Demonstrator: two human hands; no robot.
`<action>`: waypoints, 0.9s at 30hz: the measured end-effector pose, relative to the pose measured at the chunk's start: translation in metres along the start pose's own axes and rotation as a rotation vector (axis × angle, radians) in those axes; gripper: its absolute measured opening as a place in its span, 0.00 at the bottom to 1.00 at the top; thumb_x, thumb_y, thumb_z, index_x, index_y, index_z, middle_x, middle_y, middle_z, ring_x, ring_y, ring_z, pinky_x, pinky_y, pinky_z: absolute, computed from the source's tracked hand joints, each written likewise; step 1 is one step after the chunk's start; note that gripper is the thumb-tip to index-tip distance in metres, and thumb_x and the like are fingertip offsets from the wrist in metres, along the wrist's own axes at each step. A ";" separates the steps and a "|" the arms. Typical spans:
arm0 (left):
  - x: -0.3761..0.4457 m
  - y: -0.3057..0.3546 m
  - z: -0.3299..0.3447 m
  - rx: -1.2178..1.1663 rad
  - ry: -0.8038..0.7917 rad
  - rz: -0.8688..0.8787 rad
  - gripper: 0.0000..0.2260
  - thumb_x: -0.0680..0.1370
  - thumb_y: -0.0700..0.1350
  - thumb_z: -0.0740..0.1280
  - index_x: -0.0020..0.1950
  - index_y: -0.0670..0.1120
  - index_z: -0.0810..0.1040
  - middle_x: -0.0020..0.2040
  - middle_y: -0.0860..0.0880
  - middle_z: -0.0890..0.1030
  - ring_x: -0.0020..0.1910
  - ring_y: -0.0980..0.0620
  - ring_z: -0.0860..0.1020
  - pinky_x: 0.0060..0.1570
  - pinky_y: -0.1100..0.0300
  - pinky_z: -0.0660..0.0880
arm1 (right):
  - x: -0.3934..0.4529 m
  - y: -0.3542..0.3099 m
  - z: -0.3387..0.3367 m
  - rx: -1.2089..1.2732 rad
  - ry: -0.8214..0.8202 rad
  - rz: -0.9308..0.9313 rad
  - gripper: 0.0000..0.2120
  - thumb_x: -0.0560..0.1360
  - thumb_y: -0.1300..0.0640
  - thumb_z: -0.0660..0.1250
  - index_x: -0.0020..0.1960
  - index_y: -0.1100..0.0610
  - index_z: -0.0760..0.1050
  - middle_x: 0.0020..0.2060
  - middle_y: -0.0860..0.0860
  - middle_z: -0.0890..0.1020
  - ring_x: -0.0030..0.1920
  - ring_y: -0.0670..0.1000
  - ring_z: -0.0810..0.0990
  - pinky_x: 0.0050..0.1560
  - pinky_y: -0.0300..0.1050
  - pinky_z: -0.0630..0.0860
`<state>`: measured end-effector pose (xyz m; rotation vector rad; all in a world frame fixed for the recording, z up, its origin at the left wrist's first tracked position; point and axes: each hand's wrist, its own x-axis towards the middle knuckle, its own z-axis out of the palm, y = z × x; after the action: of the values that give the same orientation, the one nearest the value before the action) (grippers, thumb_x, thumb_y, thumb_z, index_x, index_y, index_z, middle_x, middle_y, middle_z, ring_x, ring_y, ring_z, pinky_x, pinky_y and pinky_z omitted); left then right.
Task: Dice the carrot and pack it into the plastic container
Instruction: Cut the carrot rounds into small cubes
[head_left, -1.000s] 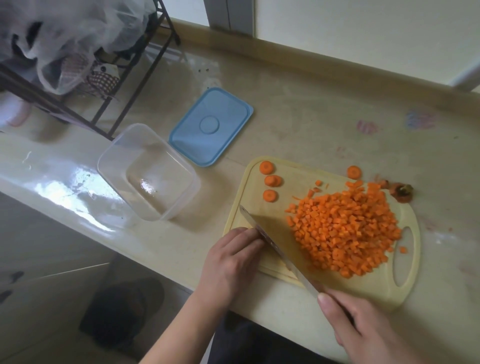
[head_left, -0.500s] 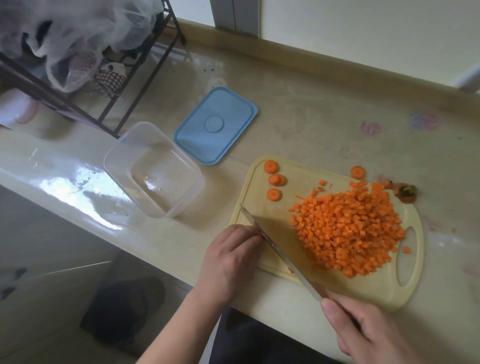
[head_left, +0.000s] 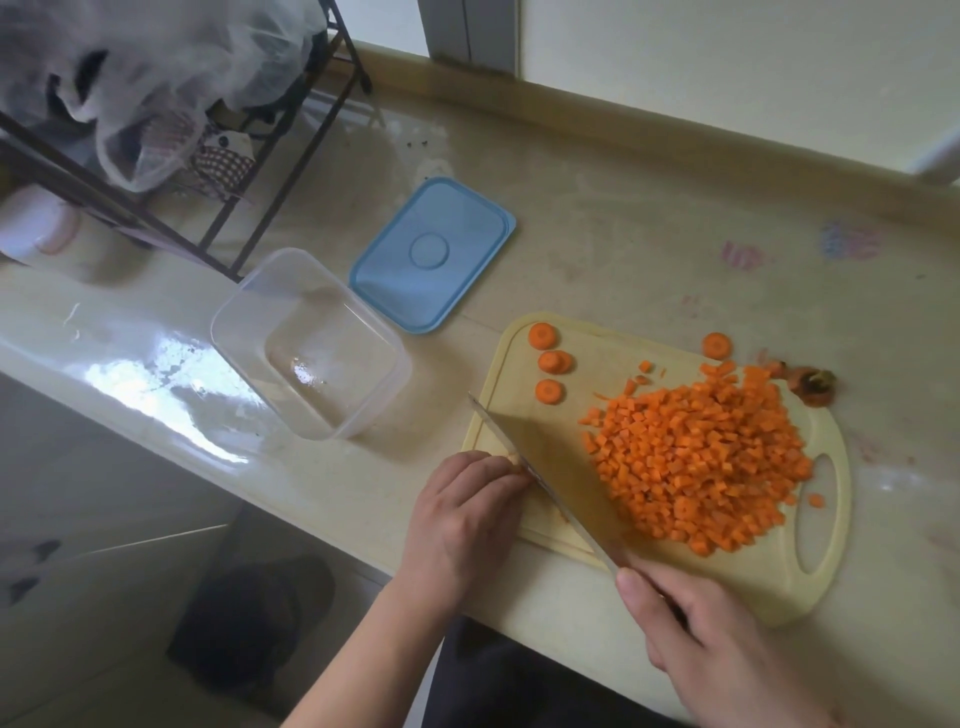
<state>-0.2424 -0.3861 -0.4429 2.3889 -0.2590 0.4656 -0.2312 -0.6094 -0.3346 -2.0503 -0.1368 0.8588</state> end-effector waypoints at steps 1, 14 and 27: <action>0.000 0.001 -0.002 -0.027 0.006 -0.003 0.08 0.81 0.40 0.67 0.49 0.39 0.86 0.50 0.45 0.84 0.48 0.45 0.81 0.49 0.51 0.79 | -0.003 0.002 -0.002 0.010 0.011 -0.007 0.17 0.72 0.32 0.53 0.55 0.29 0.76 0.32 0.22 0.72 0.40 0.30 0.74 0.43 0.25 0.68; 0.083 0.011 -0.073 -0.072 -0.710 -0.059 0.10 0.77 0.48 0.71 0.56 0.48 0.85 0.51 0.53 0.81 0.49 0.55 0.78 0.49 0.58 0.77 | -0.032 0.026 -0.018 -0.611 0.159 -0.301 0.26 0.78 0.32 0.48 0.74 0.32 0.51 0.32 0.50 0.84 0.28 0.50 0.82 0.20 0.42 0.75; 0.089 0.014 -0.055 -0.073 -0.932 -0.011 0.07 0.75 0.48 0.72 0.51 0.48 0.85 0.48 0.53 0.81 0.47 0.56 0.75 0.47 0.65 0.72 | -0.032 0.025 -0.032 -0.762 0.092 -0.329 0.27 0.79 0.34 0.48 0.62 0.45 0.78 0.23 0.49 0.77 0.18 0.49 0.73 0.14 0.44 0.69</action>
<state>-0.1792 -0.3657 -0.3599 2.3670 -0.6480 -0.6865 -0.2408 -0.6596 -0.3247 -2.6495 -0.8324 0.5402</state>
